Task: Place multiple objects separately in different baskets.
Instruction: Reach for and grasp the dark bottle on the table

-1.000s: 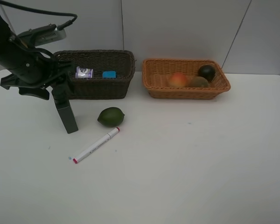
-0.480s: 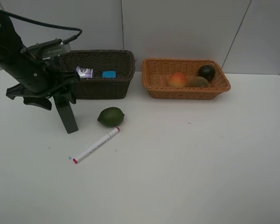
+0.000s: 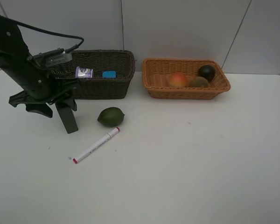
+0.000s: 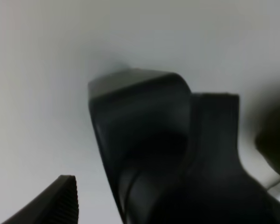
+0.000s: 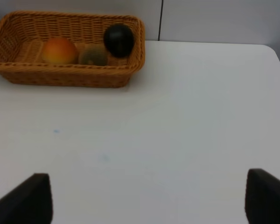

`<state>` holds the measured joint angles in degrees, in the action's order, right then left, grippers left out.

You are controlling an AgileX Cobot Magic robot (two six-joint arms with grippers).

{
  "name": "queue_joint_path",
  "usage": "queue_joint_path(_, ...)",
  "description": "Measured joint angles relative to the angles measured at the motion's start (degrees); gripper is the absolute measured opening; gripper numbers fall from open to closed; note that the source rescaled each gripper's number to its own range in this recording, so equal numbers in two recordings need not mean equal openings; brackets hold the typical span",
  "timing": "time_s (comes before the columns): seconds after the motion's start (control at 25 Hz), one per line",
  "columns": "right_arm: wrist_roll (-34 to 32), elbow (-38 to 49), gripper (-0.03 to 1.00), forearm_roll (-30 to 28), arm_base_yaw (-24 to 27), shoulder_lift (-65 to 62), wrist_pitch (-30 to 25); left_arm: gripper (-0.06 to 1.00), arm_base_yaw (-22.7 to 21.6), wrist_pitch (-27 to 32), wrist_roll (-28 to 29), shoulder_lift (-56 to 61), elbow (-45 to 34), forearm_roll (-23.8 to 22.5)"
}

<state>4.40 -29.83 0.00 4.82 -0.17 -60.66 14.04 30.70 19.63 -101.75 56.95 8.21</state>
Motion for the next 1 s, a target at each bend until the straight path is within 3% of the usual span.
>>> queue_joint_path(1.0, 0.00, 0.00, 1.00, 0.00, 0.00, 0.00, 0.00, 0.82, 0.00, 4.06, 0.51, -5.56, 5.20, -0.94)
